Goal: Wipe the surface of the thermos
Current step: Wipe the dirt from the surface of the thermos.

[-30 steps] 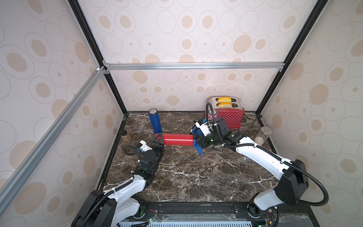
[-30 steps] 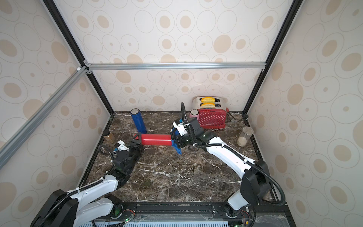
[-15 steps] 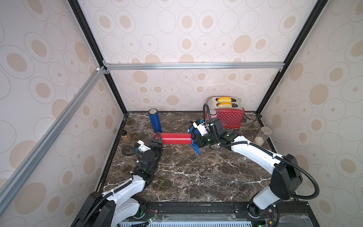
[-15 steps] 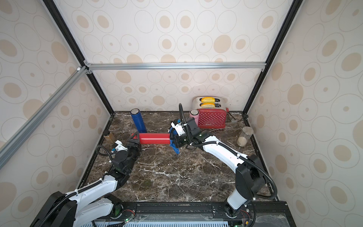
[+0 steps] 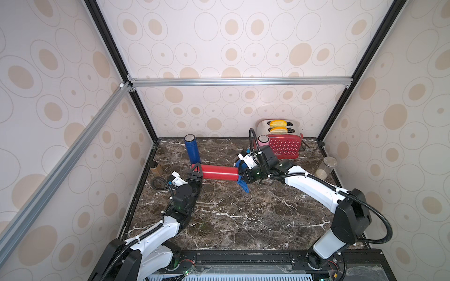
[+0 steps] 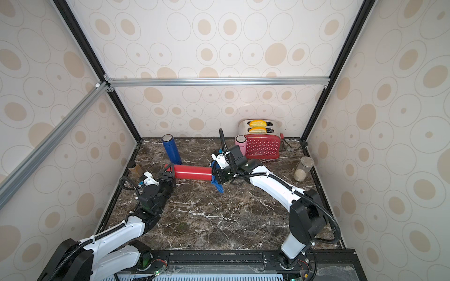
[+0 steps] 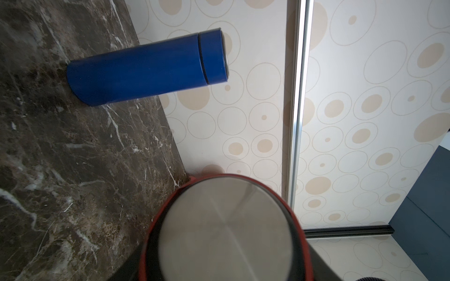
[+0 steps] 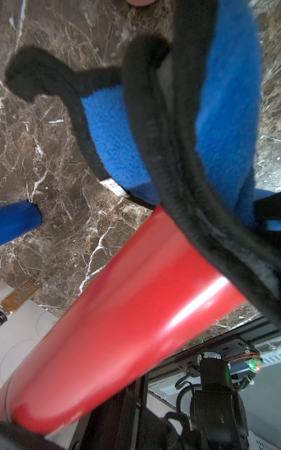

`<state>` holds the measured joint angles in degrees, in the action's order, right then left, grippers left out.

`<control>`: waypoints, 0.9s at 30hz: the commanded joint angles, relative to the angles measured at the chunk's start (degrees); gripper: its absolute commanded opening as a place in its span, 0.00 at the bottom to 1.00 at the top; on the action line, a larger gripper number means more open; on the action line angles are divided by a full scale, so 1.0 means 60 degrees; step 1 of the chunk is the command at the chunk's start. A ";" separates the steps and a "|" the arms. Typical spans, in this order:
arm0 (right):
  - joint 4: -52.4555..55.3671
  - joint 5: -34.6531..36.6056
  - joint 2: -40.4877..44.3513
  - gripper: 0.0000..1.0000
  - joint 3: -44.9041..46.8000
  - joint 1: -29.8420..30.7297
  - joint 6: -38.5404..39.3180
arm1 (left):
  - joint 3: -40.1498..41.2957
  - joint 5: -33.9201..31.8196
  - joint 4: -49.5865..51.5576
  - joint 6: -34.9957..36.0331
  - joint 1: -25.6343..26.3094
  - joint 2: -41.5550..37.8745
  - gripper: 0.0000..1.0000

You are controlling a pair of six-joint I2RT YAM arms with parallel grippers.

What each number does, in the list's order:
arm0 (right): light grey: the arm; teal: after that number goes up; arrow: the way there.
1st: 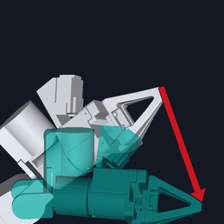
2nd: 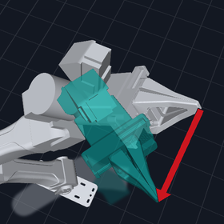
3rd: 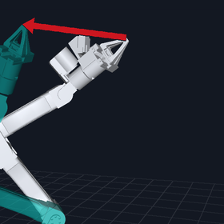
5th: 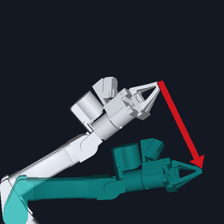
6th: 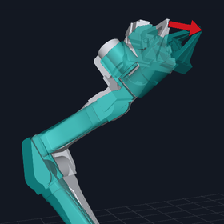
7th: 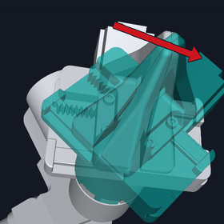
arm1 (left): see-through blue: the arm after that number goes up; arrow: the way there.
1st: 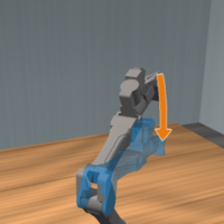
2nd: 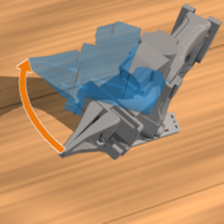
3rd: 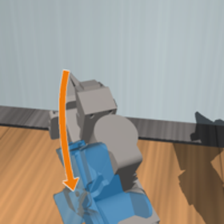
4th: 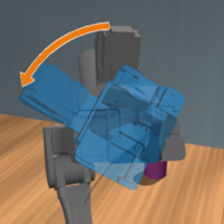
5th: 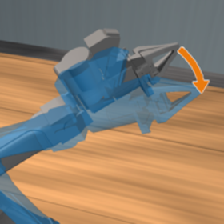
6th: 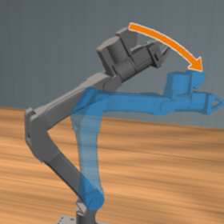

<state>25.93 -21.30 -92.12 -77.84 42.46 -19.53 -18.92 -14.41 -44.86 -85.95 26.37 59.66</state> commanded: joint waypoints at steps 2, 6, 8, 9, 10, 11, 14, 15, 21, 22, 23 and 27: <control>-0.0909 -0.0881 0.0549 0.00 -0.0796 0.0334 0.0376 | -0.0302 0.1370 0.0613 0.1010 0.0237 -0.0308 0.00; -0.1157 -0.0976 0.0166 0.00 -0.0653 0.0327 0.0298 | -0.0351 0.1620 0.0340 0.1099 0.0240 -0.0470 0.00; -0.1362 -0.0997 -0.0100 0.00 -0.0538 0.0335 0.0252 | -0.0527 0.1978 0.0231 0.1142 0.0220 -0.0417 0.00; -0.1500 -0.1045 -0.0273 0.00 -0.0505 0.0336 0.0243 | -0.0611 0.2147 0.0095 0.1109 0.0219 -0.0363 0.00; -0.1597 -0.1111 -0.0432 0.00 -0.0465 0.0335 0.0237 | -0.0675 0.2266 -0.0109 0.1078 0.0224 -0.0302 0.00; -0.1697 -0.1219 -0.0643 0.00 -0.0445 0.0334 0.0277 | -0.0755 0.2328 -0.0264 0.1065 0.0222 -0.0236 0.00; -0.1961 -0.1656 -0.1181 0.00 -0.0410 0.0369 0.0252 | -0.1121 0.2381 -0.0259 0.1353 0.0178 -0.0187 0.00; -0.1978 -0.1727 -0.1298 0.00 -0.0401 0.0406 0.0254 | -0.1232 0.2331 -0.0250 0.1500 0.0162 -0.0173 0.00; -0.1934 -0.1907 -0.1171 0.00 -0.0032 0.0765 0.0082 | -0.1678 0.1756 -0.0520 0.2264 0.0109 -0.0034 0.00; -0.1902 -0.1921 -0.1058 0.00 0.0048 0.0826 0.0055 | -0.1760 0.1664 -0.0498 0.2440 0.0106 -0.0008 0.00; -0.1817 -0.1916 -0.0893 0.00 0.0148 0.0902 0.0036 | -0.1893 0.1606 -0.0393 0.2631 0.0099 0.0004 0.00; -0.1842 -0.1941 0.0075 0.00 0.0872 0.1009 -0.0355 | -0.2606 0.1473 0.0466 0.3831 0.0085 -0.0061 0.00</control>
<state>20.69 -26.04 -96.86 -74.39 44.56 -20.49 -27.81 -12.49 -38.96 -65.98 24.80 60.14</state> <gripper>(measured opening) 0.061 0.664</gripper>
